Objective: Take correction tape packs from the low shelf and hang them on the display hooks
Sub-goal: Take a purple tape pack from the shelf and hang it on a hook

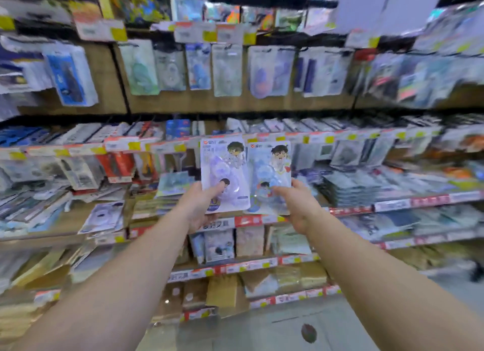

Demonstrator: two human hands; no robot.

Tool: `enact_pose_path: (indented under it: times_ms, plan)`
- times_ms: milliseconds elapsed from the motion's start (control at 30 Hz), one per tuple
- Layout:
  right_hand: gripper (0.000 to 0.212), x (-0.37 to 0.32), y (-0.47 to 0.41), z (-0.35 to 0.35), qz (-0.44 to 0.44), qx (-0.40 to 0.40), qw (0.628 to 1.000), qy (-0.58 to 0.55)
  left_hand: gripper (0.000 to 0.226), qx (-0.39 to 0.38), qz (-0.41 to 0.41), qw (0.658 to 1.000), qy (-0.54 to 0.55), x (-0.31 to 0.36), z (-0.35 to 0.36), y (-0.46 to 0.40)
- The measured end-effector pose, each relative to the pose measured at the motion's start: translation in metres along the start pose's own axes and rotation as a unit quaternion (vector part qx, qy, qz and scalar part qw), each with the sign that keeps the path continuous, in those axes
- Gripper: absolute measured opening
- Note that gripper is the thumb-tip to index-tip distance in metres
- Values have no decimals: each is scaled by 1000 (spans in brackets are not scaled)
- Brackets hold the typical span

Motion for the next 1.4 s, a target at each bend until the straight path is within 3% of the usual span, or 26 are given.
enact_pose_path:
  times_ms: [300, 567, 767, 900, 1033, 1233, 1400]
  plan:
    - [23, -55, -31, -75, -66, 71, 995, -17, 31, -80, 40, 996, -23, 53, 95, -29]
    - [40, -88, -92, -108, -98, 104, 990, 11, 32, -95, 84, 992, 10, 108, 147, -87]
    - [31, -103, -124, -127, -117, 110, 987, -8, 26, -118, 121, 986, -6, 136, 177, -120]
    - [21, -109, -137, -147, -131, 117, 984, -20, 38, -135, 125, 982, -36, 140, 200, -135]
    - [23, -112, -155, -169, -135, 117, 984, -21, 38, -127, 124, 984, -18, 142, 225, -149]
    - [22, -125, -187, -198, -145, 105, 983, -27, 20, -103, 142, 984, 20, 160, 261, -166]
    - [30, -142, -225, -230, -155, 90, 984, -12, 29, -60, 187, 980, 44, 182, 285, -183]
Point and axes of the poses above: each hand's wrist, its own y-axis away from the middle knuckle, its own z-axis out of the palm, x = y × z, the point moved 6 cm from there along -y, towards the middle knuckle, and after that the axes turned 8 degrees about -z, right-handed, at the moved point
